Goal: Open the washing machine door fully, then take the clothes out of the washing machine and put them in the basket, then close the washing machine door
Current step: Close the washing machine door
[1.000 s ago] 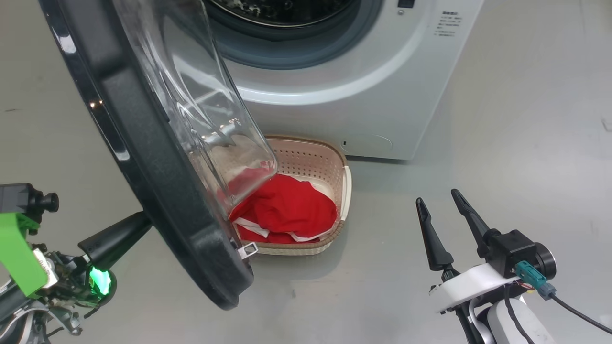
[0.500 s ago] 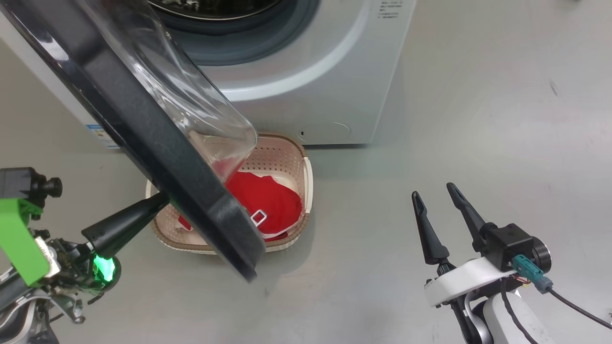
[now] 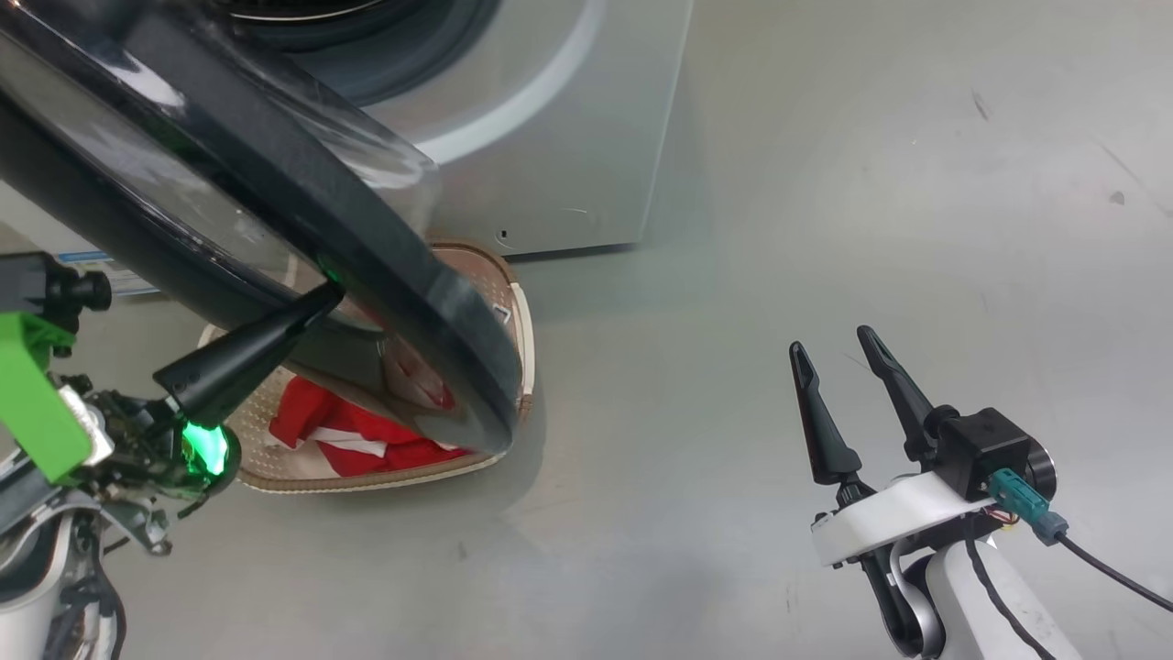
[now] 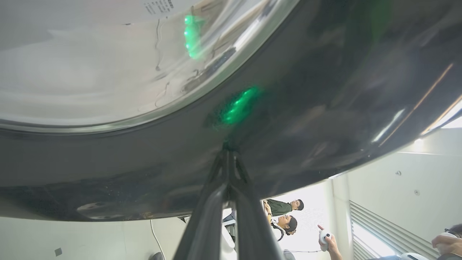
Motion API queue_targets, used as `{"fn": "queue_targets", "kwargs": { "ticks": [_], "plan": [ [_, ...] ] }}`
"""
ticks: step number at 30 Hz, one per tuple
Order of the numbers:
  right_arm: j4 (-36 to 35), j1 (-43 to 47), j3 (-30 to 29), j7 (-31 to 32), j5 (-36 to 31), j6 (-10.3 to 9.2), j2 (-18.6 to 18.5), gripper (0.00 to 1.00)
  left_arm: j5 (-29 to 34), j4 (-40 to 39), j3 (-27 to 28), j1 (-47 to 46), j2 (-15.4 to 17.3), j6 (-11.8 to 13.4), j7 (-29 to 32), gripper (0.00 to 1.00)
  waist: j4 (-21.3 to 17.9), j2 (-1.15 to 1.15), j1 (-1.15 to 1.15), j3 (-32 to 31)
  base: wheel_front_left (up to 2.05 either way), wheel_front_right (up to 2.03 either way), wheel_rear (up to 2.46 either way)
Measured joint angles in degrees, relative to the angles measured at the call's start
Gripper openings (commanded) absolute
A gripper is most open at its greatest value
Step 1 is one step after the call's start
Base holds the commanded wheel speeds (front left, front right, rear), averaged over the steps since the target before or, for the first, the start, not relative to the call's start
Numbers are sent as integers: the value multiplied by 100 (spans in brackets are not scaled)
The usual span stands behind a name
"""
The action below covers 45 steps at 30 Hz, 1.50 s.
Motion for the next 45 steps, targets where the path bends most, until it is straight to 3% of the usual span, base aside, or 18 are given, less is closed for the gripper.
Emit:
{"fn": "queue_targets", "kwargs": {
  "ticks": [16,28,35,45],
  "plan": [
    [-113,-252,-13,0,123,43,27,100,136,380,-104,-1197,-320,327,-474,0,-429,0,0,444,0,0,0],
    [-120,-534,103,0,260,93,44,100,611,1057,-127,-2153,-414,503,-949,0,-767,0,0,717,0,0,0],
    [-147,-573,153,0,437,90,47,100,838,1415,-107,-2586,-556,487,-1284,0,-906,0,0,816,0,0,0],
    [-140,-664,148,0,474,38,59,100,1155,2025,-103,-3034,-727,255,-1664,0,-1012,0,0,863,0,0,0]
  ]
}}
